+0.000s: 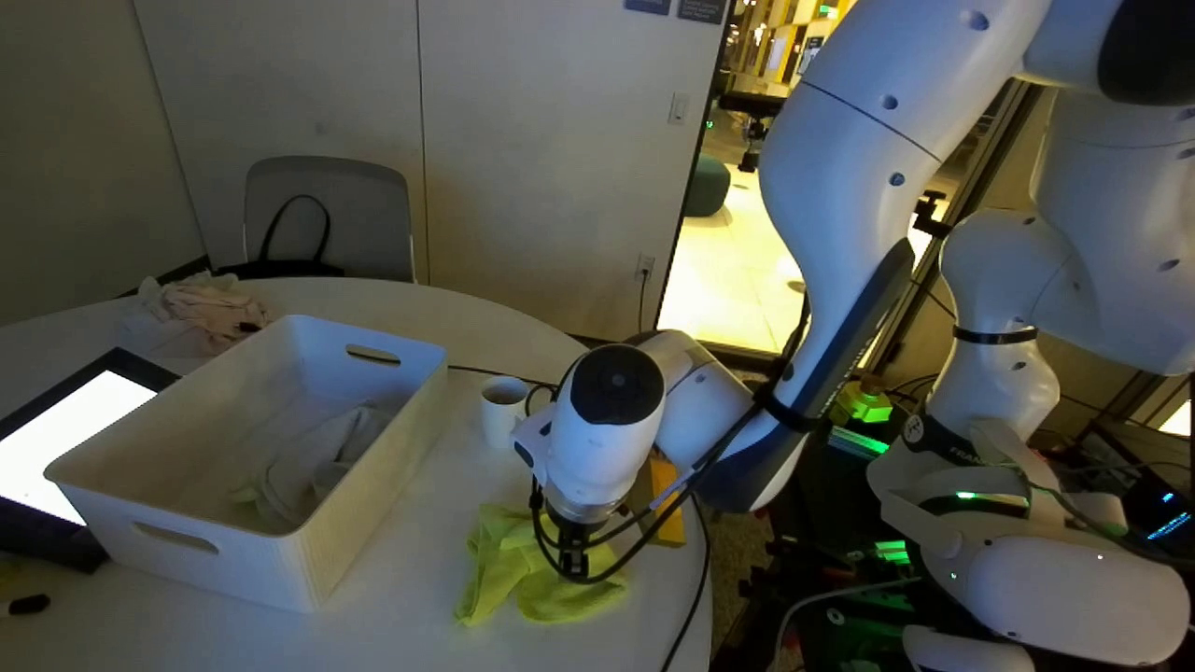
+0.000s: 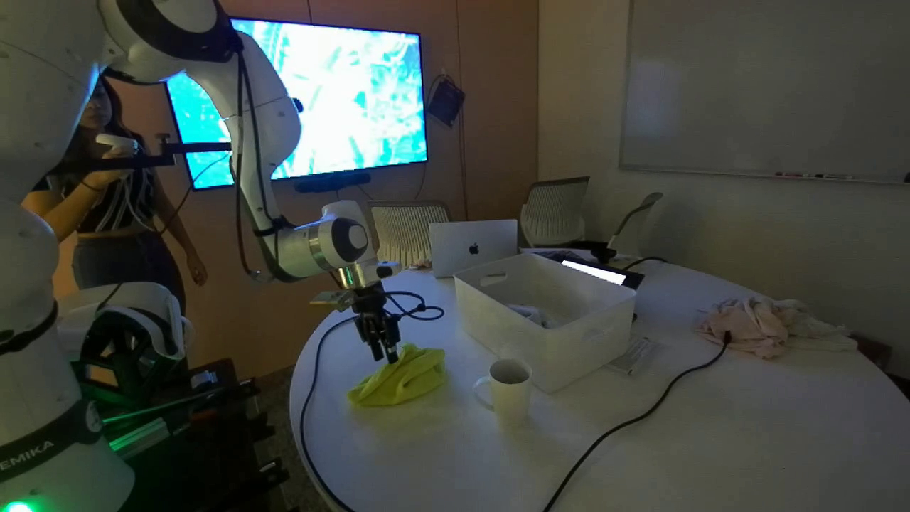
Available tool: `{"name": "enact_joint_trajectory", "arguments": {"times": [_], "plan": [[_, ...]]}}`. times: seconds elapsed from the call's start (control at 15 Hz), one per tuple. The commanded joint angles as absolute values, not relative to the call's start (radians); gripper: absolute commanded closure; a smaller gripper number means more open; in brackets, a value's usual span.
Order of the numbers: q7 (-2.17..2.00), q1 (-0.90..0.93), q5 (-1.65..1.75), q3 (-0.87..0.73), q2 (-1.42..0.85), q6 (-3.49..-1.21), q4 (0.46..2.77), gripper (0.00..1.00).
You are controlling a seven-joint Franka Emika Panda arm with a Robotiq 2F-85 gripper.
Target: Put all the towels in the basket and the other objects in the white mug
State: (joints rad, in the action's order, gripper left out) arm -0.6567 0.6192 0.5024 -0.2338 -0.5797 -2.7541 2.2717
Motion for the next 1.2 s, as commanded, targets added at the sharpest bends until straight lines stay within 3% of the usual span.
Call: {"name": "enact_joint_trajectory", "arguments": {"times": [0.0, 0.27, 0.67, 1.13], "plan": [[-0.667, 0.634, 0.518, -0.251, -0.593, -2.757, 2.265, 0.67], [-0.671, 0.641, 0.522, -0.265, -0.590, -2.753, 2.271, 0.97], [-0.691, 0.648, 0.528, -0.293, -0.588, -2.754, 2.281, 0.99], [-0.971, 0.759, 0.609, -0.490, -0.552, -2.702, 2.331, 0.99]]}}
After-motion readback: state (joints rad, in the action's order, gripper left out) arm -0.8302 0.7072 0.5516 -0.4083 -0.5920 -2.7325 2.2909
